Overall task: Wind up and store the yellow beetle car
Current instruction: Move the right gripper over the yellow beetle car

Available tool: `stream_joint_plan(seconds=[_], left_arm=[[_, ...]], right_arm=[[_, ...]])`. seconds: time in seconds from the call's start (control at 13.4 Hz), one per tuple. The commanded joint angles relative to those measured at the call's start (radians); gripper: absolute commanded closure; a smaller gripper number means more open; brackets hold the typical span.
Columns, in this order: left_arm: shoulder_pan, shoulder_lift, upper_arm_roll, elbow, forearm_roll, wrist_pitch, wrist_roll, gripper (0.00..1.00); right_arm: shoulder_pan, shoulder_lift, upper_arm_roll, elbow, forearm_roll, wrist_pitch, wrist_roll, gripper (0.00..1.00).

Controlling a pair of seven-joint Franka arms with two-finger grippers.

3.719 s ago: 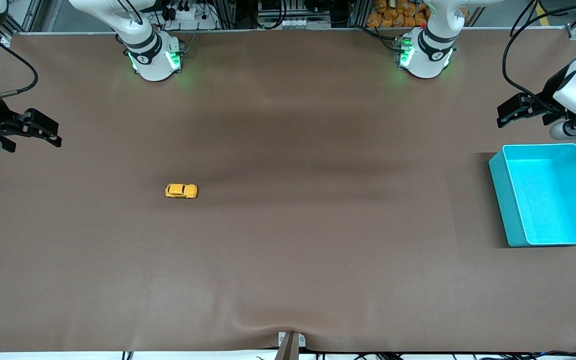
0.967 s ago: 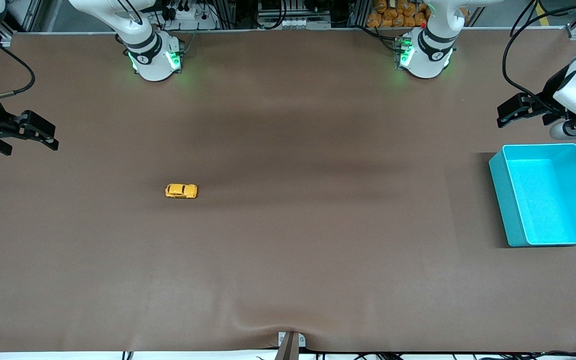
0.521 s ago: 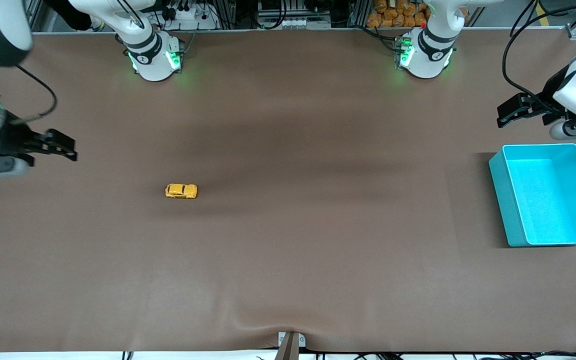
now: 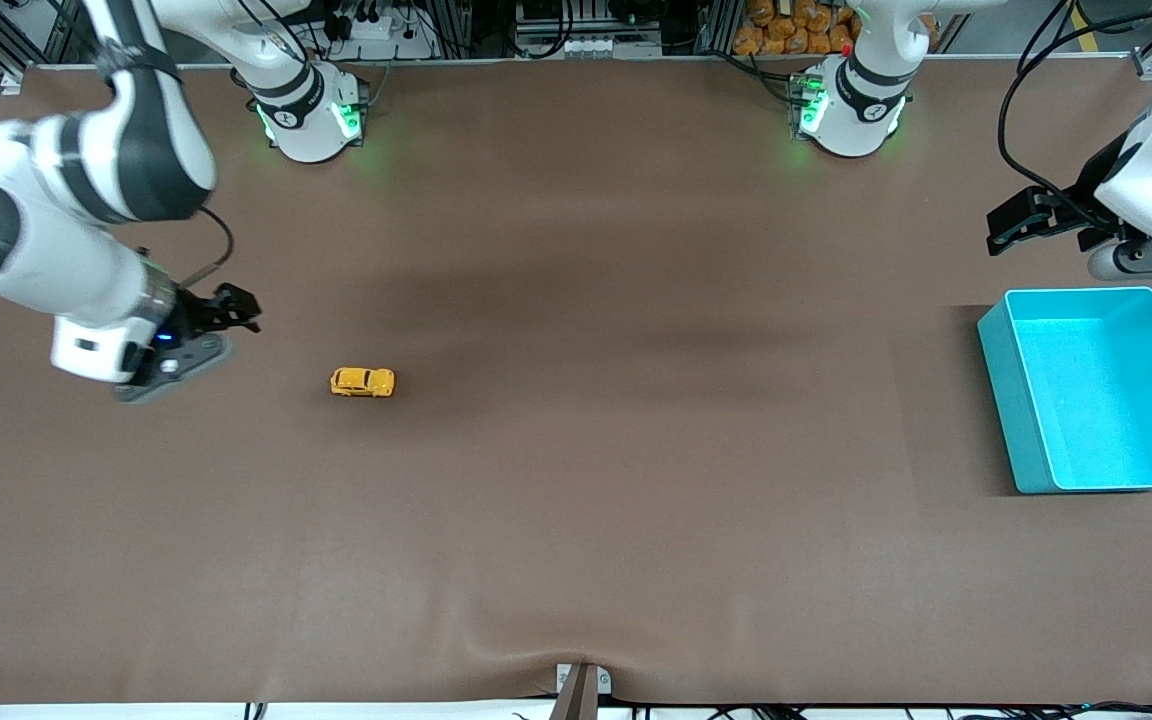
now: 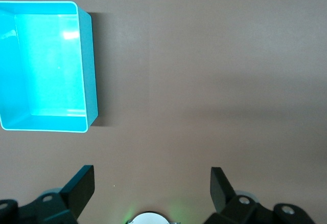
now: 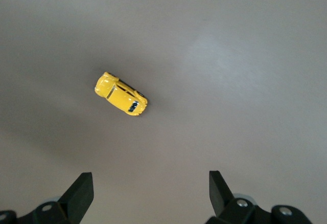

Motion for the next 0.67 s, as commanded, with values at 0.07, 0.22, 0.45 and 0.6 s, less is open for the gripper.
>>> stream_joint_plan(seconds=[0.07, 0.22, 0.45, 0.6], left_arm=[[0.004, 0.003, -0.003, 0.011, -0.006, -0.017, -0.015, 0.00], [0.005, 0.003, -0.003, 0.012, -0.006, -0.017, -0.015, 0.00], [0.007, 0.002, -0.001, 0.012, -0.008, -0.017, -0.013, 0.00], [0.007, 0.002, -0.001, 0.012, -0.006, -0.017, -0.013, 0.00]], right_arm=[[0.023, 0.031, -0.006, -0.110, -0.007, 0.128, -0.246, 0.00], [0.044, 0.070, -0.008, -0.110, -0.007, 0.136, -0.297, 0.00], [0.102, 0.102, -0.008, -0.147, -0.007, 0.194, -0.424, 0.00], [0.113, 0.125, -0.008, -0.165, -0.007, 0.235, -0.501, 0.00]])
